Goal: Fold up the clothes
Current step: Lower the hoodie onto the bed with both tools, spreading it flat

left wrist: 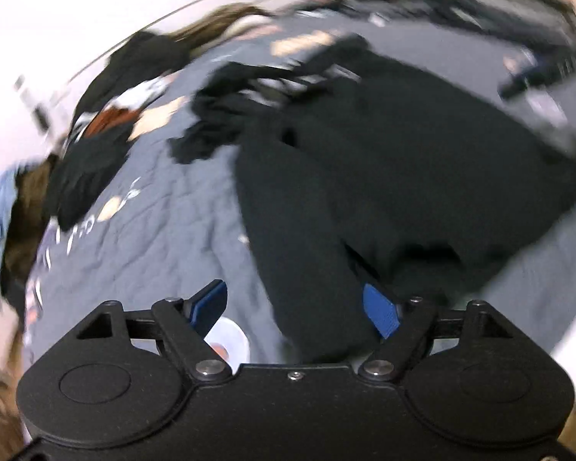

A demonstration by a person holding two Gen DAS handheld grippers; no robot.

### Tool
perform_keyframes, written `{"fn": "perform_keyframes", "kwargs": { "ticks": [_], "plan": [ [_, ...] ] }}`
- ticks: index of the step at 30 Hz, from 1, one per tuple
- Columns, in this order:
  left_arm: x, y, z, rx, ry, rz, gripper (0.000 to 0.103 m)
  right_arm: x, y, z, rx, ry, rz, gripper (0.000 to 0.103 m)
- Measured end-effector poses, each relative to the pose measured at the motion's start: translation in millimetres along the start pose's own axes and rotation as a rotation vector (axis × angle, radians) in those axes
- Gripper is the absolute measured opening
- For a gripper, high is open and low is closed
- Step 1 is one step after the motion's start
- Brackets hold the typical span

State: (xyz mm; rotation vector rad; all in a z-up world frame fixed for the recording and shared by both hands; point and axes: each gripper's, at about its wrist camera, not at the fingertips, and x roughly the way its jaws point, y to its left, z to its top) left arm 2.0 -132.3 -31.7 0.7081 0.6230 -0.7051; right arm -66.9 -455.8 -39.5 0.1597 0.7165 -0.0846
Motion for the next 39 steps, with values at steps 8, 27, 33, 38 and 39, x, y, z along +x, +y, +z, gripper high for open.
{"fn": "perform_keyframes", "kwargs": {
  "ticks": [8, 27, 33, 38, 39],
  "plan": [
    [42.0, -36.3, -27.9, 0.204, 0.037, 0.110, 0.029, -31.5, 29.1, -60.4, -0.180, 0.042, -0.001, 0.070],
    [20.2, 47.3, -39.4, -0.312, 0.049, 0.279, 0.012, -24.8, 21.8, -87.3, -0.247, 0.121, -0.086, 0.008],
    [23.9, 41.5, -34.6, -0.311, 0.027, 0.236, 0.056, -30.0, 18.6, -87.4, -0.212, 0.110, -0.075, 0.007],
    [30.5, 28.0, -32.2, -0.245, 0.027, 0.224, 0.061, -38.4, 18.6, -87.9, -0.208, 0.110, -0.044, 0.032],
    [33.9, 26.3, -32.2, -0.232, 0.035, 0.220, 0.059, -39.3, 18.9, -88.4, -0.207, 0.109, -0.041, 0.046]
  ]
}}
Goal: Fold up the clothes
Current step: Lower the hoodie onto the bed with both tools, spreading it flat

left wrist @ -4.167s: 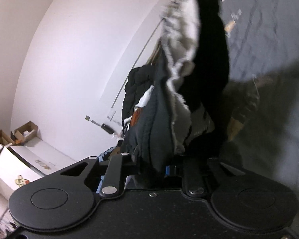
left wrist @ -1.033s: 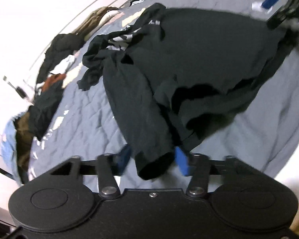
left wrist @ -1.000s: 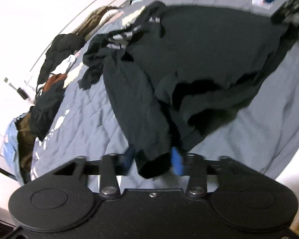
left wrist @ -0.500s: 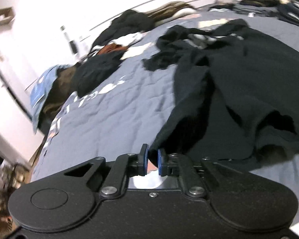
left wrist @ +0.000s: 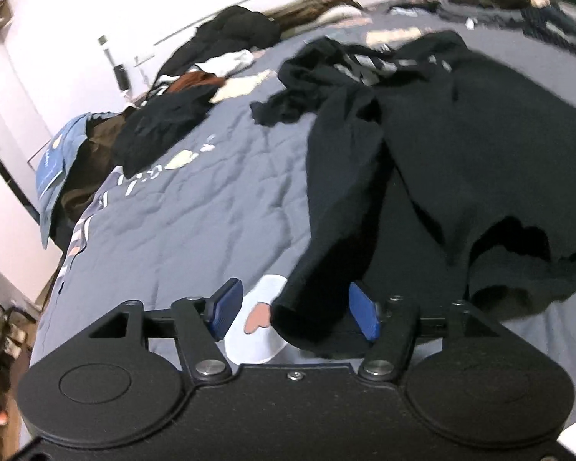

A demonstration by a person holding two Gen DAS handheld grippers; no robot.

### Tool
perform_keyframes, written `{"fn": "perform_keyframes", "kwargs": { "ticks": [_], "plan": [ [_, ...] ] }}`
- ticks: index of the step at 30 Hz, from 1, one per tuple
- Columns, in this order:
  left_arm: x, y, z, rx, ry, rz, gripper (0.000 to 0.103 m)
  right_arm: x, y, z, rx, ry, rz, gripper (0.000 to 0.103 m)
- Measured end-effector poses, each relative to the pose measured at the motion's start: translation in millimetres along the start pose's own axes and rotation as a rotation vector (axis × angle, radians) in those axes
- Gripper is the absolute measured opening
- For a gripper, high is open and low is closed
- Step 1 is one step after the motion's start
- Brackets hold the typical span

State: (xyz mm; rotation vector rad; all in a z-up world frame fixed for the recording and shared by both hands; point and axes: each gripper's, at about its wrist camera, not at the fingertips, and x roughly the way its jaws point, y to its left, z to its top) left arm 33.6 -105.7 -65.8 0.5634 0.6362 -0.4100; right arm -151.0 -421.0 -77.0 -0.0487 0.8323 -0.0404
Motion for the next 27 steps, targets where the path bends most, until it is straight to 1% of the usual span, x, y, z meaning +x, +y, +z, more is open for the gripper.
{"fn": "perform_keyframes", "kwargs": {
  "ticks": [1, 2, 3, 4, 6, 9, 11, 13, 15, 17, 19, 20, 21, 23, 24, 25, 27],
  "plan": [
    [2.5, -0.9, -0.2, 0.002, 0.008, -0.003, 0.047, -0.8, 0.4, -0.5, 0.001, -0.002, 0.003, 0.052],
    [4.9, -1.1, -0.3, -0.002, 0.017, -0.006, 0.036, -0.5, 1.8, -1.4, -0.008, 0.004, 0.005, 0.052],
    [6.9, 0.9, -0.3, -0.020, 0.028, -0.017, 0.018, 0.3, 3.6, -2.4, -0.022, 0.009, 0.002, 0.053],
    [8.6, 4.0, -0.4, -0.046, 0.040, -0.032, 0.015, 0.8, 5.3, -3.9, -0.036, 0.016, -0.007, 0.054],
    [9.6, 9.4, -0.1, -0.080, 0.043, -0.042, 0.013, -0.1, 6.6, -6.1, -0.052, 0.026, -0.003, 0.054],
    [12.3, 13.6, 0.1, -0.108, 0.057, -0.045, 0.013, -5.1, 5.0, -7.7, -0.046, 0.030, 0.026, 0.055],
    [14.7, 13.4, 0.6, -0.111, 0.072, -0.044, 0.013, -10.7, 3.7, -8.3, -0.035, 0.027, 0.068, 0.056],
    [16.8, 12.6, 1.3, -0.112, 0.084, -0.040, 0.013, -14.1, 6.3, -9.2, -0.033, 0.022, 0.104, 0.060],
    [18.5, 12.4, 1.8, -0.116, 0.094, -0.037, 0.013, -12.2, 12.1, -11.0, -0.058, 0.029, 0.111, 0.060],
    [19.1, 13.4, 2.1, -0.125, 0.099, -0.038, 0.013, -6.5, 14.1, -13.5, -0.069, 0.048, 0.085, 0.059],
    [19.2, 15.1, 2.3, -0.139, 0.103, -0.041, 0.013, -2.0, 9.5, -14.5, -0.048, 0.060, 0.060, 0.053],
    [19.2, 16.0, 2.4, -0.147, 0.105, -0.043, 0.013, -1.8, 5.7, -14.2, -0.026, 0.061, 0.062, 0.048],
    [19.2, 17.0, 2.6, -0.154, 0.107, -0.046, 0.013, -2.0, 1.6, -13.9, 0.000, 0.060, 0.068, 0.037],
    [19.2, 18.2, 2.8, -0.165, 0.110, -0.049, 0.013, -5.3, -6.7, -12.8, 0.048, 0.047, 0.074, 0.031],
    [19.2, 18.0, 3.0, -0.166, 0.111, -0.049, 0.013, -7.7, -9.9, -12.2, 0.063, 0.038, 0.073, 0.020],
    [19.2, 17.6, 3.2, -0.166, 0.112, -0.049, 0.013, -9.1, -12.6, -11.7, 0.076, 0.031, 0.065, 0.017],
    [19.6, 17.9, 3.5, -0.173, 0.118, -0.051, 0.013, -12.0, -18.3, -11.4, 0.114, 0.024, 0.082, 0.016]
  ]
}}
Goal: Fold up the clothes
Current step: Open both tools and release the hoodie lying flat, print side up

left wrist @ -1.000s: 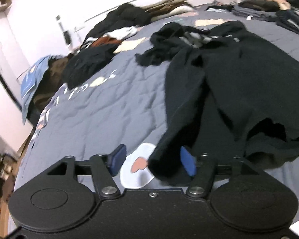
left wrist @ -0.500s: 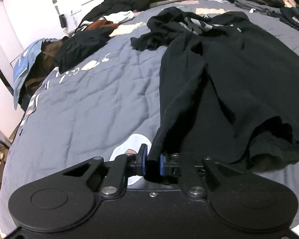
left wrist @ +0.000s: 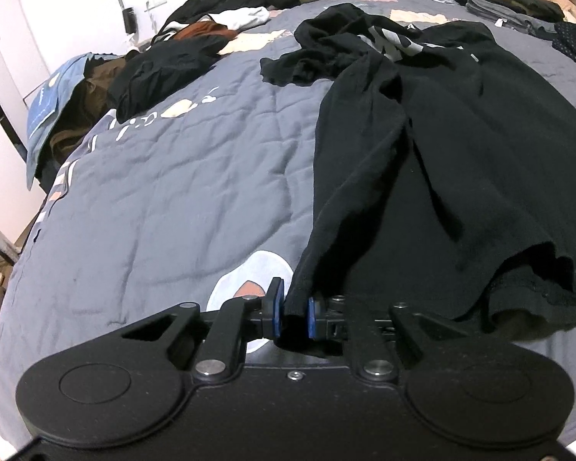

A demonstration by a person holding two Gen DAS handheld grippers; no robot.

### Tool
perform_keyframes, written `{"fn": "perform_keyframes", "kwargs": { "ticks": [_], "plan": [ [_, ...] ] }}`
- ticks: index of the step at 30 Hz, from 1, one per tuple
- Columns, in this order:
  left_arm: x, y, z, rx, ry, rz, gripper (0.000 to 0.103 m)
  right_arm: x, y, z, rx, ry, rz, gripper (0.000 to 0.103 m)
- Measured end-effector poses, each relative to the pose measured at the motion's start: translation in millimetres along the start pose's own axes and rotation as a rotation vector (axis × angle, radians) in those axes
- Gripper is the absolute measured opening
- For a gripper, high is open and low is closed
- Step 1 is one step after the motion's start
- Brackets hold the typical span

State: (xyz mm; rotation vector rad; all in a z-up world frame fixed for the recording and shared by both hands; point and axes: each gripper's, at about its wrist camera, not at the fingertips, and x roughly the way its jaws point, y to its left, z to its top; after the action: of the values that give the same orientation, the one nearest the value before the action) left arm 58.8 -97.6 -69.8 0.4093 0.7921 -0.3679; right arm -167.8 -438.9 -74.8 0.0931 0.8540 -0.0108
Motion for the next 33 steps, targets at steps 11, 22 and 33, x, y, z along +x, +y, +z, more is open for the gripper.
{"fn": "perform_keyframes", "kwargs": {
  "ticks": [11, 22, 33],
  "plan": [
    [-37.0, 25.2, 5.8, -0.183, -0.006, -0.088, 0.006, -74.0, -26.7, 23.5, 0.186, -0.249, -0.029, 0.014],
    [-66.6, 26.8, -22.4, -0.157, 0.277, -0.134, 0.008, -72.4, -32.5, 28.8, 0.009, -0.071, -0.201, 0.014],
    [-108.1, 56.7, 15.5, -0.184, -0.001, -0.104, 0.054, -90.4, -54.0, 44.4, 0.088, -0.084, -0.189, 0.054]
  ]
}}
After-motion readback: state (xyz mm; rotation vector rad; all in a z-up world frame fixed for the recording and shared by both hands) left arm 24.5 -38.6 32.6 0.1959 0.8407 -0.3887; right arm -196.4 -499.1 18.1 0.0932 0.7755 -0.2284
